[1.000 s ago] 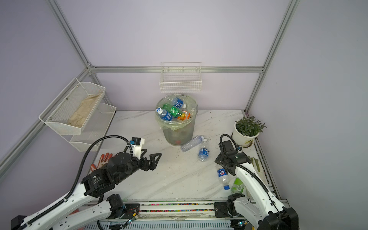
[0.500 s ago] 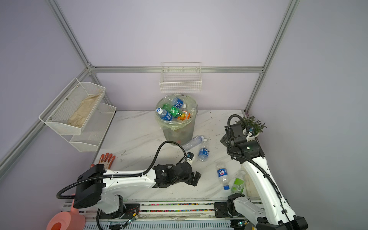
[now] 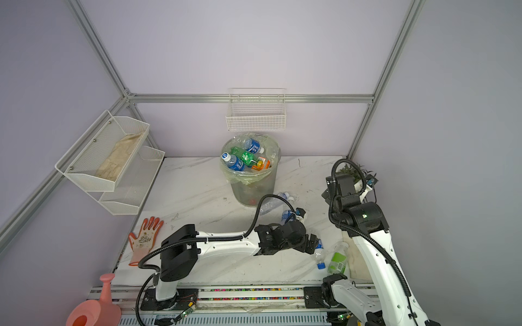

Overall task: Throw the plastic bottles in the bin
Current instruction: 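Reach the left gripper across to the Pepsi bottle while the right gripper lifts away, then close the left gripper on the Pepsi bottle and lift it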

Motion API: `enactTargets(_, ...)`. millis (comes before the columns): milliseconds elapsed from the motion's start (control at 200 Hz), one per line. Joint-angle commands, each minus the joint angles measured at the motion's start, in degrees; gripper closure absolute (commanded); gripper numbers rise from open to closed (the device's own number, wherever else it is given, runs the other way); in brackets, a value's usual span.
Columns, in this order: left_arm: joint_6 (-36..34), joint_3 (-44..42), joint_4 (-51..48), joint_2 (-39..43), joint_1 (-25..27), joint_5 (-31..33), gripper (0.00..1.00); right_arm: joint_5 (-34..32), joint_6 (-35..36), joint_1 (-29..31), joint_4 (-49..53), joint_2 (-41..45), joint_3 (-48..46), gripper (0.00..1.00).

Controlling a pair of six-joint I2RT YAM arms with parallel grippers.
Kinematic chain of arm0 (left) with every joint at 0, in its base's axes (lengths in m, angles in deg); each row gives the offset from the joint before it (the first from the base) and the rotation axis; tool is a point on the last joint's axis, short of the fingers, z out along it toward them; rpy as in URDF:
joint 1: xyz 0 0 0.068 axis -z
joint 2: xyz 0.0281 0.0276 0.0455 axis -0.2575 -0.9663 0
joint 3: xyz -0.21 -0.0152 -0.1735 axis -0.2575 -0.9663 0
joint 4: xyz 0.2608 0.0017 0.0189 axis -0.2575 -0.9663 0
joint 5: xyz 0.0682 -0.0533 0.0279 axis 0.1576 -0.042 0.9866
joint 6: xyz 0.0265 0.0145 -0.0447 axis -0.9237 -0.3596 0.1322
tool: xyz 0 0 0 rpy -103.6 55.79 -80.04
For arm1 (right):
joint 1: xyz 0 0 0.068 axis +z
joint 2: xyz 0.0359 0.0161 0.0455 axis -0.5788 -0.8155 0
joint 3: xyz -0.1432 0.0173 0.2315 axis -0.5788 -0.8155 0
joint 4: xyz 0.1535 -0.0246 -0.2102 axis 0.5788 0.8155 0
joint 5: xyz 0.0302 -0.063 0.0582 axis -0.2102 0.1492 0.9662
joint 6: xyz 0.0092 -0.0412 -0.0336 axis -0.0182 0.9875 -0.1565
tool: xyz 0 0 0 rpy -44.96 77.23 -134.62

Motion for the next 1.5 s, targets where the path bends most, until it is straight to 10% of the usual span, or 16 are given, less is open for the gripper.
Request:
enactTargets(0, 1.36, 9.89, -2.69, -3.26, 0.33, -1.42, 0.00, -2.61, 1.26, 0.22, 1.53, 2.07, 1.67, 0.03)
enactTargets(550, 1.63, 31.79, -17.53, -20.76, 1.51, 2.16, 0.21, -1.86, 1.38, 0.20, 1.48, 5.90, -1.76, 0.03)
enactTargets(805, 1.15, 30.74, -21.04, -21.68, 1.03, 4.97, 0.50, -1.74, 1.39, 0.25, 1.56, 6.93, -2.51, 0.03)
enactTargets(1020, 0.42, 23.46, -19.54, -15.46, 0.28, 6.90, 0.76, -1.95, 1.17, 0.25, 1.49, 7.62, -3.69, 0.03)
enactTargets(1495, -18.24, 2.73, -1.14, 16.52, -3.20, 17.16, 0.81, 1.30, 6.06, 0.20, -1.96, 11.22, -7.76, 0.03)
